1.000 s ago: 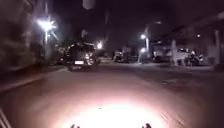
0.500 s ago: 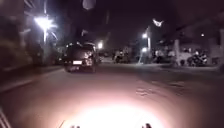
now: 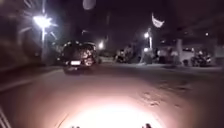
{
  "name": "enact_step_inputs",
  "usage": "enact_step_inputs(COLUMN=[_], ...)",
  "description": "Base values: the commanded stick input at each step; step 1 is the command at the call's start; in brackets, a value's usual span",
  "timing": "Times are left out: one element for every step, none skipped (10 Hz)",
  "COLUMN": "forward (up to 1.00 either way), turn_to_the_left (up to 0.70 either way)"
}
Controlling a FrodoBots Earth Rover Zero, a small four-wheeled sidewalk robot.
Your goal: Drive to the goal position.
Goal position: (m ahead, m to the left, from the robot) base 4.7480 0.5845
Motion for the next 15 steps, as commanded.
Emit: enact_step_inputs(forward=[0.70, 0.70, 0.70, 0.70, 0.70, 0.70, 0.70, 0.70, 0.70, 0.70, 0.70, 0.70, 0.70, 0.70, 0.70], turn_to_the_left=[0.00, 0.00, 0.00, 0.00, 0.00, 0.00, 0.00, 0.00, 0.00, 0.00, 0.00, 0.00, 0.00, 0.00, 0.00])
